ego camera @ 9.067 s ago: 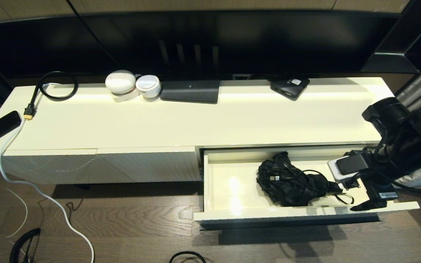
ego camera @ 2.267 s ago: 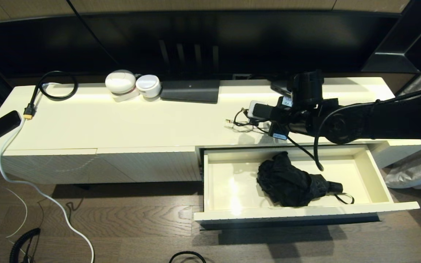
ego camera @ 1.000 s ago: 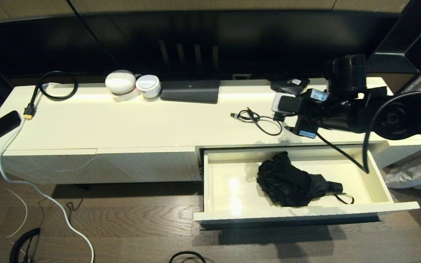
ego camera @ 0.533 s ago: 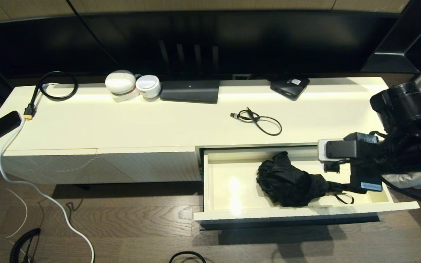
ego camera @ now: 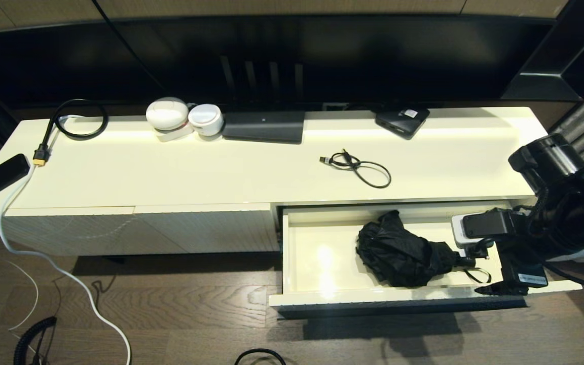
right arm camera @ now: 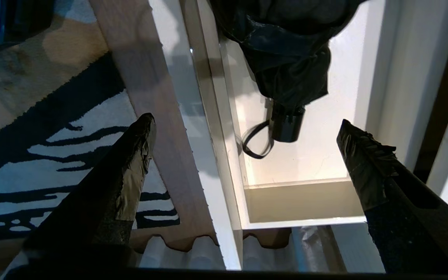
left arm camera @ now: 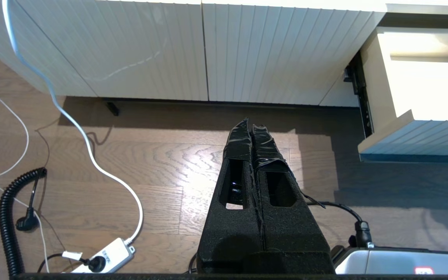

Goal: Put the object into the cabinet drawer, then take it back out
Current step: Take the umbrella out of the drawer and put it on the table

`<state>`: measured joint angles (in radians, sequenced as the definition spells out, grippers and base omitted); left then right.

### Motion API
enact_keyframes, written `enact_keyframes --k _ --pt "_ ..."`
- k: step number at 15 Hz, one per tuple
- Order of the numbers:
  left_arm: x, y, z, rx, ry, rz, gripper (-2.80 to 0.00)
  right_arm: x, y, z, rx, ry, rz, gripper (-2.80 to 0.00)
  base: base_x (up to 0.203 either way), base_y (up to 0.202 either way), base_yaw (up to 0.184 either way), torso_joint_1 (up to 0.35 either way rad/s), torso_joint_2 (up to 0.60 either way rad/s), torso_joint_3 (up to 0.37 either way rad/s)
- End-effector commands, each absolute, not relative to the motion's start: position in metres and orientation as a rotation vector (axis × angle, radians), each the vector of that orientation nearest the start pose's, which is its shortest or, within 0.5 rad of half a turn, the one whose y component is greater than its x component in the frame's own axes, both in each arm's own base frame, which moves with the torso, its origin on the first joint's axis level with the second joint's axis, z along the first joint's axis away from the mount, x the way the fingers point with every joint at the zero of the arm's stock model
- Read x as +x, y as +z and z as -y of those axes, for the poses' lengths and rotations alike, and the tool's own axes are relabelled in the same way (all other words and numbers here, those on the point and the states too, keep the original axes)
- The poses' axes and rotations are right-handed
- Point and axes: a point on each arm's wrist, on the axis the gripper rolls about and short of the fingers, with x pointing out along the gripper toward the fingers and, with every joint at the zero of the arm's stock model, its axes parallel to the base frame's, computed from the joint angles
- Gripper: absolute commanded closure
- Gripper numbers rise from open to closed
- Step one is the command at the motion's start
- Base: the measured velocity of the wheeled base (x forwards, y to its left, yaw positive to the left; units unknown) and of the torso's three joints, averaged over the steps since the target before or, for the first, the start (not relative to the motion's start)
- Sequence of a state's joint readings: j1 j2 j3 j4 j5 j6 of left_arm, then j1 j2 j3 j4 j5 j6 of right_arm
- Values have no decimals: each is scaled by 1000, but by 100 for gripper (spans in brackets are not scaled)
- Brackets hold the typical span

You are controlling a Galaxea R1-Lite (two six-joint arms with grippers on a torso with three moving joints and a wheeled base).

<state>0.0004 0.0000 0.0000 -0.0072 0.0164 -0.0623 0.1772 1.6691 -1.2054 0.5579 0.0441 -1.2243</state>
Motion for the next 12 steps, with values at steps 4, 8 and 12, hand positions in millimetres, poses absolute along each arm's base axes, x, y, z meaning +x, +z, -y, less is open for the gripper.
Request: enact_keyframes --k 4,8,12 --pt "-23 76 0 -63 17 8 0 292 187 -47 -1190 897 -781 -280 0 0 0 0 0 0" --pt "-23 76 0 -63 17 8 0 306 184 -48 -1244 929 -744 -280 0 0 0 0 0 0" --pt "-23 76 0 -63 18 9 0 327 168 -51 -1249 915 -724 -280 0 0 0 0 0 0"
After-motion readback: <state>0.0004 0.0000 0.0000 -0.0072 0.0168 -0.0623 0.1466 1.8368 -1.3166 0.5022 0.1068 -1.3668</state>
